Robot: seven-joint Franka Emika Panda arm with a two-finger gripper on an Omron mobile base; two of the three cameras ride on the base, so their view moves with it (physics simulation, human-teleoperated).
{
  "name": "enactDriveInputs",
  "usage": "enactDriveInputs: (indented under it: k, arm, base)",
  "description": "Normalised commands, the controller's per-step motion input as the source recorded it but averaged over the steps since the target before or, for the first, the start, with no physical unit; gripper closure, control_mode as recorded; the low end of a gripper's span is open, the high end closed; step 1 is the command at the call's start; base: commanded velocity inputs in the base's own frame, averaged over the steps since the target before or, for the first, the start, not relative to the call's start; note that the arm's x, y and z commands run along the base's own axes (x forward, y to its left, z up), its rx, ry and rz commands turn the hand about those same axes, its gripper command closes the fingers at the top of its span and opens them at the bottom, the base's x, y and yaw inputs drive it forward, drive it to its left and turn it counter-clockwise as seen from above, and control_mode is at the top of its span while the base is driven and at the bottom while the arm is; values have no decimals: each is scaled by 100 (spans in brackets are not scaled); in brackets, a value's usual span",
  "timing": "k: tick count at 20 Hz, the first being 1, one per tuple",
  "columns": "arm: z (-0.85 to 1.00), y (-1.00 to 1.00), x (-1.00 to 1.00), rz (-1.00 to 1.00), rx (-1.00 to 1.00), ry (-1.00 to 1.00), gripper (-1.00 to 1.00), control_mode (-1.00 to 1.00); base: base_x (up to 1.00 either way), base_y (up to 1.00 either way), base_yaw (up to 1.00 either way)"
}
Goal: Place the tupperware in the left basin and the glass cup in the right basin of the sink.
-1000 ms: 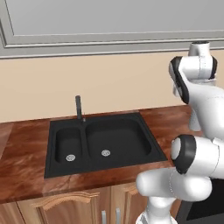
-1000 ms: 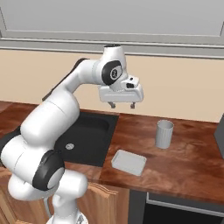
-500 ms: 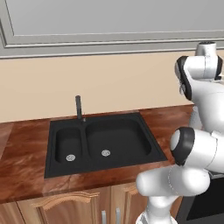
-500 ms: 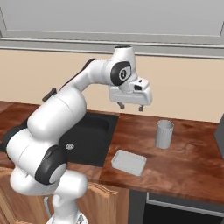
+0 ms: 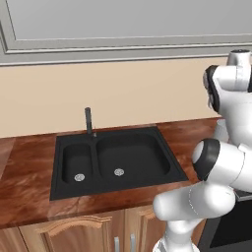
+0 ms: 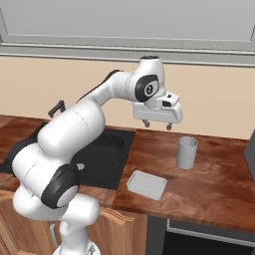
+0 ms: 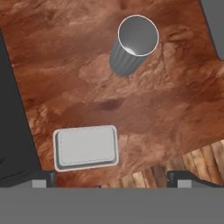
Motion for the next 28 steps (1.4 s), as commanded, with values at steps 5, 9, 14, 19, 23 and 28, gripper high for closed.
enactDriveInputs:
  k: [5,9,14,19,23,28]
  arm:
    - [-13,-16,3,12,0,-4,-100,-100]
    - [-12,-11,10,13,0,0,-100,-100]
    - [-16,-9,15,15,0,0,-100,-100]
    - [-18,-6,26,13,0,1,-100,-100]
    - [-16,-11,19,15,1,0,-100,-100]
    - [-17,-15,26,7,0,1,-100,-100]
  base:
    - [0,0,0]
    - [0,0,0]
    - [0,0,0]
    - [0,0,0]
    - [0,0,0]
    - [0,0,0]
